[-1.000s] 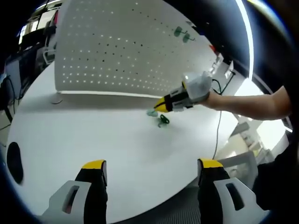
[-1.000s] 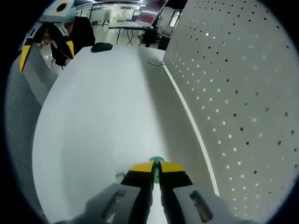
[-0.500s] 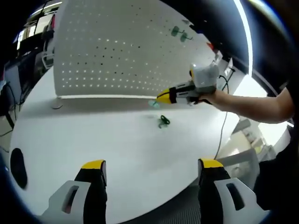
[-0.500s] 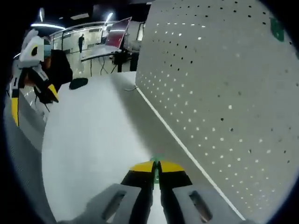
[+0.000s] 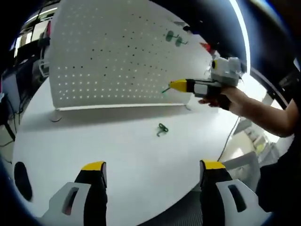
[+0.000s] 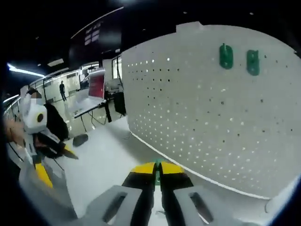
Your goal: Insert the hook assembly into the mounting plate slot until the hook locks in place.
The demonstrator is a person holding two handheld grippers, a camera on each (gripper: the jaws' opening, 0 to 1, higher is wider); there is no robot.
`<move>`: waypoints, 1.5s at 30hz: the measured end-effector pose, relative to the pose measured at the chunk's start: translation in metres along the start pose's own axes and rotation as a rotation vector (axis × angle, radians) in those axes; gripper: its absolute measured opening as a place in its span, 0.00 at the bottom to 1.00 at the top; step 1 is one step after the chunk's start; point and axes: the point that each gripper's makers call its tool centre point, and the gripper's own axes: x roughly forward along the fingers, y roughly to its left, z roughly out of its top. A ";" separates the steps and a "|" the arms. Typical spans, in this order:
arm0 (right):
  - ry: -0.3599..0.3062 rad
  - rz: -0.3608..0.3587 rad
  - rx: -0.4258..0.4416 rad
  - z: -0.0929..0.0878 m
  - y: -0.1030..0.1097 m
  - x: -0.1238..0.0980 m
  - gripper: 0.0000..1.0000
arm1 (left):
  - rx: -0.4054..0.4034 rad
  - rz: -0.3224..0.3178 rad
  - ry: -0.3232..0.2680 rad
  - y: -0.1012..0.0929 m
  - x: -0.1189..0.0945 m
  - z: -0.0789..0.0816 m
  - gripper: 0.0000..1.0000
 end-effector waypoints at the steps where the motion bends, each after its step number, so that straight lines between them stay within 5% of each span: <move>1: -0.017 0.001 0.034 0.001 0.005 -0.005 0.00 | 0.005 -0.002 -0.001 -0.002 0.000 0.003 0.82; 10: -0.104 0.010 0.235 0.004 0.029 -0.030 0.00 | -0.011 -0.060 -0.062 -0.017 0.006 0.031 0.76; 16: -0.129 0.051 0.316 0.002 0.055 -0.038 0.00 | -0.096 -0.110 -0.106 -0.027 0.011 0.047 0.71; 26: -0.168 0.109 0.395 0.008 0.096 -0.039 0.00 | -0.092 -0.132 -0.128 -0.038 0.012 0.054 0.60; 33: -0.184 0.145 0.392 0.017 0.116 -0.036 0.00 | -0.202 -0.144 -0.177 -0.036 0.007 0.061 0.50; 40: -0.199 0.170 0.372 0.024 0.136 -0.034 0.00 | -0.229 -0.124 -0.200 -0.029 0.000 0.064 0.42; 45: -0.213 0.173 0.276 0.027 0.147 -0.034 0.00 | -0.246 -0.143 -0.205 -0.032 -0.003 0.064 0.31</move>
